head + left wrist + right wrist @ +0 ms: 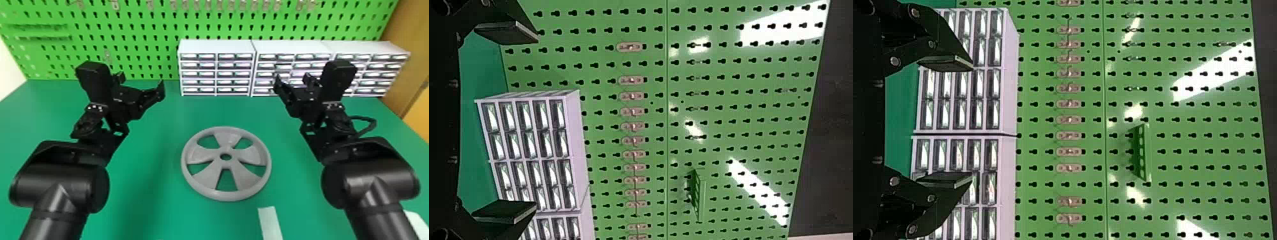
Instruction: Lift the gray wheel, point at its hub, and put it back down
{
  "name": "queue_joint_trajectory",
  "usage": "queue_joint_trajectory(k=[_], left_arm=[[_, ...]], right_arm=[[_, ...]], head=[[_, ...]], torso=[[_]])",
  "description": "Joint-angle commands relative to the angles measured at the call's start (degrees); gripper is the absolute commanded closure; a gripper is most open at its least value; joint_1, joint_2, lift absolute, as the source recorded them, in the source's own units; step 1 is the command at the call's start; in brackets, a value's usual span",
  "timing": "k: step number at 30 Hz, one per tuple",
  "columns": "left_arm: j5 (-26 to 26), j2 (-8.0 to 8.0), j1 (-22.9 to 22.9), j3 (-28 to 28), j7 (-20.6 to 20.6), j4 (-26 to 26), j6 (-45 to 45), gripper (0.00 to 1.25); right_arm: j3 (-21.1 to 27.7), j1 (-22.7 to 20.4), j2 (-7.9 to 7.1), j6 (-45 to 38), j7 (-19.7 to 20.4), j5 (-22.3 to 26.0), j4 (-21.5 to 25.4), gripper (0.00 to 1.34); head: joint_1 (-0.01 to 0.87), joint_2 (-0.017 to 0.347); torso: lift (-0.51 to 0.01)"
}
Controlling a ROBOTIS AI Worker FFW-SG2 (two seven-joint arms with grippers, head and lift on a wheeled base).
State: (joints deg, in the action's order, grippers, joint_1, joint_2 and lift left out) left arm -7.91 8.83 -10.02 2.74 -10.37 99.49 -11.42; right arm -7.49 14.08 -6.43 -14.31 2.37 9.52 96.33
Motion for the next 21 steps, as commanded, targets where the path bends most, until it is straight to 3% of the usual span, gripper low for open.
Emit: queue_joint_trajectory(k=[1, 21], left_arm=[[0.0, 0.14, -0.1, 0.1, 0.0, 0.0, 0.0, 0.11], [-0.1, 0.14, 0.0, 0.1, 0.0, 0.0, 0.0, 0.11]], right_arm=[[-0.2, 0.2, -0.07, 0.0, 0.0, 0.1, 0.0, 0.48], [0.0, 0.2, 0.02, -0.4, 0.0, 0.5, 0.1, 0.48]], head=[[0.692, 0.048], [0.692, 0.048]], torso=[[-0.088], [-0.088]])
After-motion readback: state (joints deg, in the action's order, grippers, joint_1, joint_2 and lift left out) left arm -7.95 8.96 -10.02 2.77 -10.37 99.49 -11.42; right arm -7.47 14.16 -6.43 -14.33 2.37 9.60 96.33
